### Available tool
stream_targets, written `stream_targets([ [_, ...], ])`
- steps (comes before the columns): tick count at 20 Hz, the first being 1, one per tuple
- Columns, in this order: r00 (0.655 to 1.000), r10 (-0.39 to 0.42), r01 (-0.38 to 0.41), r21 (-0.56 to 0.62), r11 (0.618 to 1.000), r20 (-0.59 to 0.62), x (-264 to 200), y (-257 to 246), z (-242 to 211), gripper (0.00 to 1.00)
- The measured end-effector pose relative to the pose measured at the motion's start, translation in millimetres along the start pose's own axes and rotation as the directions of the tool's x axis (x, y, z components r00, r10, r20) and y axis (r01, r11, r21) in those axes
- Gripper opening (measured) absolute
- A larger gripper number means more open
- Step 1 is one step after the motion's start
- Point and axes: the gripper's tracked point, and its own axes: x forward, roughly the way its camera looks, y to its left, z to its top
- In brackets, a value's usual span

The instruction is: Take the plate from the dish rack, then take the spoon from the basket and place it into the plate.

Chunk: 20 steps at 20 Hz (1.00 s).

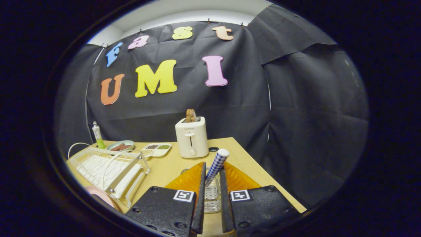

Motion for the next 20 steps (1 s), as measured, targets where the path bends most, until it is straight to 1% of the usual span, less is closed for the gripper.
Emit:
stream_targets([
  [1, 1.000, -0.012, 0.012, -0.014, 1.000, 0.011, -1, -1, 5, 0.24],
  [3, 0.995, -0.077, 0.080, -0.038, 0.996, 0.064, -2, -8, 20, 0.21],
  [8, 0.992, -0.078, 0.084, -0.057, 0.995, 0.099, -16, 2, 44, 0.18],
  [12, 0.984, -0.091, 0.103, -0.077, 0.992, 0.151, -27, 7, 70, 0.16],
  [16, 0.973, -0.041, 0.063, -0.093, 0.994, 0.226, -61, 38, 99, 0.16],
  [20, 0.969, 0.027, -0.002, -0.103, 0.995, 0.245, -106, 83, 96, 0.16],
])
